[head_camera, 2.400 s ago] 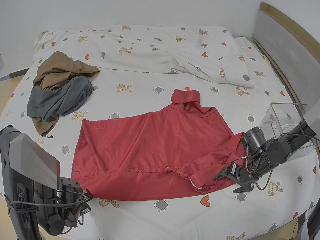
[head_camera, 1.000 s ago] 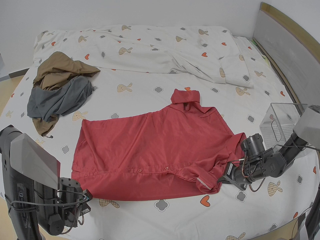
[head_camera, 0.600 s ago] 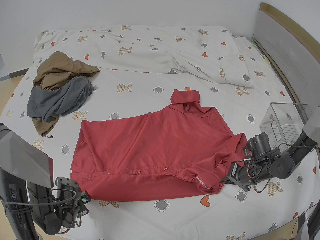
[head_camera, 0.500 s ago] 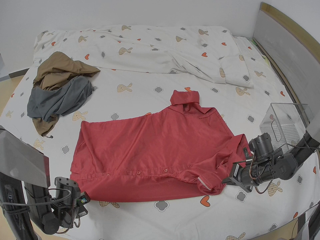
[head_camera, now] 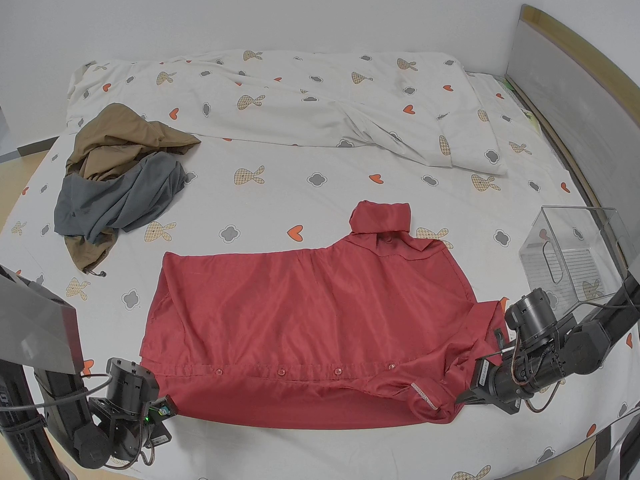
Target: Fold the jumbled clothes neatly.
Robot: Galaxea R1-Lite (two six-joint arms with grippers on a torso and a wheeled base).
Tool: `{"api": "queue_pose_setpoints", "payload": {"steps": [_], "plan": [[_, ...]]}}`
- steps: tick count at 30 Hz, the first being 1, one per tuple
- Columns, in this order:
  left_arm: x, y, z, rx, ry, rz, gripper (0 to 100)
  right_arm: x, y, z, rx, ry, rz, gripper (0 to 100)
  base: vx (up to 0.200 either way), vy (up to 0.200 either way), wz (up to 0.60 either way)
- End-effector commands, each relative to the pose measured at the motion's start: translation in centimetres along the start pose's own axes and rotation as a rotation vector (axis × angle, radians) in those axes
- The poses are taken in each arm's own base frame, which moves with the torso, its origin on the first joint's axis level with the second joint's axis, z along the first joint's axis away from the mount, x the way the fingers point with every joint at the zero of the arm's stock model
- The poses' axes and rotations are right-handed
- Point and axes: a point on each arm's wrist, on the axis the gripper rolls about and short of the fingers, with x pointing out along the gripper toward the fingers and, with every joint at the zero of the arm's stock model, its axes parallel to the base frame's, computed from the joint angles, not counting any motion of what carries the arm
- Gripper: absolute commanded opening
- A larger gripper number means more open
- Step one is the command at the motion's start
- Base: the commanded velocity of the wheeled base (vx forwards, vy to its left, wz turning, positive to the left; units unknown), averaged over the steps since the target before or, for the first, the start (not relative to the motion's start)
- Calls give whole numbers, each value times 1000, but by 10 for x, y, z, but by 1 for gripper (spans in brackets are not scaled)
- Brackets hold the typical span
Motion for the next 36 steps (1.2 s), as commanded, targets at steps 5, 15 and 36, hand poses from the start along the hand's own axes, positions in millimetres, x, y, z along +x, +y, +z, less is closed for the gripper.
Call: {"api": "queue_pose_setpoints", "payload": {"steps": [5,15,36], "plan": [[-7,-3,-8,25,37,-37,0,-2,0,-20,-46,42,-24,0,0,0,0],[-8,-4,-9,18,46,-43,0,9,5,-24,-90,70,-42,0,0,0,0],[-40,13,-10,-35,-51,34,100,-43,7,-33,-102,-19,41,100,0,0,0]]}}
